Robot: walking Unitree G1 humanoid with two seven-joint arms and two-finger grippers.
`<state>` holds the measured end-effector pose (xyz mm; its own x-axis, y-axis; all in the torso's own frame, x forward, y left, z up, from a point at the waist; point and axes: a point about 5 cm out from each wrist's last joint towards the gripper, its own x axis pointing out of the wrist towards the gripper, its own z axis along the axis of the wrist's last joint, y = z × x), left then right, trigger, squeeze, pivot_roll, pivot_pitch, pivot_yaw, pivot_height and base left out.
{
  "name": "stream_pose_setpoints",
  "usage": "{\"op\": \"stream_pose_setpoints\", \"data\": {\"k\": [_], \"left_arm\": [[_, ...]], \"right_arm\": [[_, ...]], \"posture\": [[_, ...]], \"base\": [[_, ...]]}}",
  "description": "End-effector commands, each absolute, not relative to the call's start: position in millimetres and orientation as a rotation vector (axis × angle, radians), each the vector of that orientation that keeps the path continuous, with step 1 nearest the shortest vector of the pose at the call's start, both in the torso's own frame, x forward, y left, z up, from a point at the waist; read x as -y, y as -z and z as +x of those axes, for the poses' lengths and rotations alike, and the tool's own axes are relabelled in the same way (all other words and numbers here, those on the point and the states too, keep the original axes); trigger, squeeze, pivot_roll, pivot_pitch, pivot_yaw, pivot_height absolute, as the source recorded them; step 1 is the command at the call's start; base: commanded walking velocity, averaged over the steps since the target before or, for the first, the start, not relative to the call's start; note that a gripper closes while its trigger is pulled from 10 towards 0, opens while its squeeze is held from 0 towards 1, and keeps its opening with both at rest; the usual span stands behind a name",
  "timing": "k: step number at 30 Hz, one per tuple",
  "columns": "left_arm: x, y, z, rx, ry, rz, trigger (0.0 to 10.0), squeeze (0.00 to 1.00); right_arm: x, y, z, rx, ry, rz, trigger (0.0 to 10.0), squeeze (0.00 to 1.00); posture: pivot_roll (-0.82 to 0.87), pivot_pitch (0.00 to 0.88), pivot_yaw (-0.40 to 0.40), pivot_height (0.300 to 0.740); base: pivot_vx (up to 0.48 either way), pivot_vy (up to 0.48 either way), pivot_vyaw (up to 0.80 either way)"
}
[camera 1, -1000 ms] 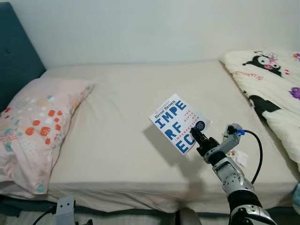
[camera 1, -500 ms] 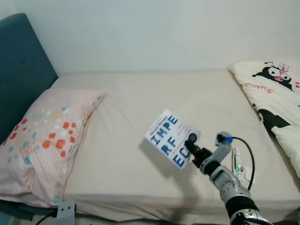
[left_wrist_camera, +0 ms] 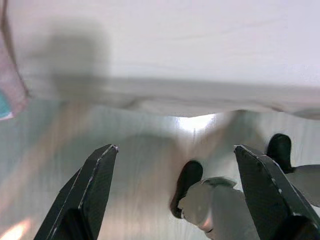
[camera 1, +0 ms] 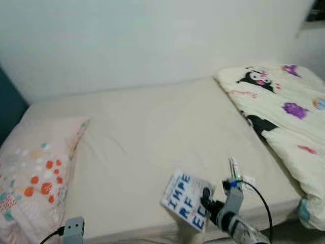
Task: Clean up the room
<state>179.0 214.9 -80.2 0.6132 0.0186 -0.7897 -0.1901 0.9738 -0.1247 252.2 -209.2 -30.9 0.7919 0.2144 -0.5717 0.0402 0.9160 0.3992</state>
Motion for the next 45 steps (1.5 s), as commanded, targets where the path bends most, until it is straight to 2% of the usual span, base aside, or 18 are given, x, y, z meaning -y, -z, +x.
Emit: {"op": "stream_pose_setpoints", "data": {"k": [1, 4, 23, 32, 41, 45], "left_arm": [[-213, 87, 165, -0.964, -0.12, -0.195, 10.0, 0.0], [-213, 88, 163, -0.961, -0.118, -0.197, 10.0, 0.0], [-210, 87, 166, -0.941, -0.101, -0.209, 10.0, 0.0], [-208, 88, 165, -0.943, -0.082, -0.211, 10.0, 0.0], [-210, 90, 160, -0.989, -0.133, -0.24, 10.0, 0.0], [-210, 92, 157, -0.996, -0.134, -0.233, 10.0, 0.0]], "right_arm": [[207, 29, 254, -0.622, -0.111, 0.383, 10.0, 0.0], [209, 30, 251, -0.619, -0.115, 0.369, 10.0, 0.0], [210, 24, 257, -0.572, -0.129, 0.346, 10.0, 0.0], [203, 7, 272, -0.449, -0.235, 0.412, 10.0, 0.0], [199, 10, 273, -0.488, -0.24, 0.373, 10.0, 0.0], [199, 14, 268, -0.502, -0.224, 0.384, 10.0, 0.0]], "posture": [[-0.05, 0.064, 0.052, 0.74], [-0.05, 0.064, 0.051, 0.74], [-0.06, 0.059, 0.047, 0.74], [-0.06, 0.067, 0.048, 0.74], [-0.05, 0.069, 0.045, 0.74], [-0.05, 0.072, 0.047, 0.74]], "base": [[-0.48, 0.0, 0.0], [-0.366, 0.0, 0.0], [0.0, 0.0, 0.62], [0.0, 0.0, 0.62], [0.0, 0.0, 0.63], [-0.437, 0.0, 0.62]]}}
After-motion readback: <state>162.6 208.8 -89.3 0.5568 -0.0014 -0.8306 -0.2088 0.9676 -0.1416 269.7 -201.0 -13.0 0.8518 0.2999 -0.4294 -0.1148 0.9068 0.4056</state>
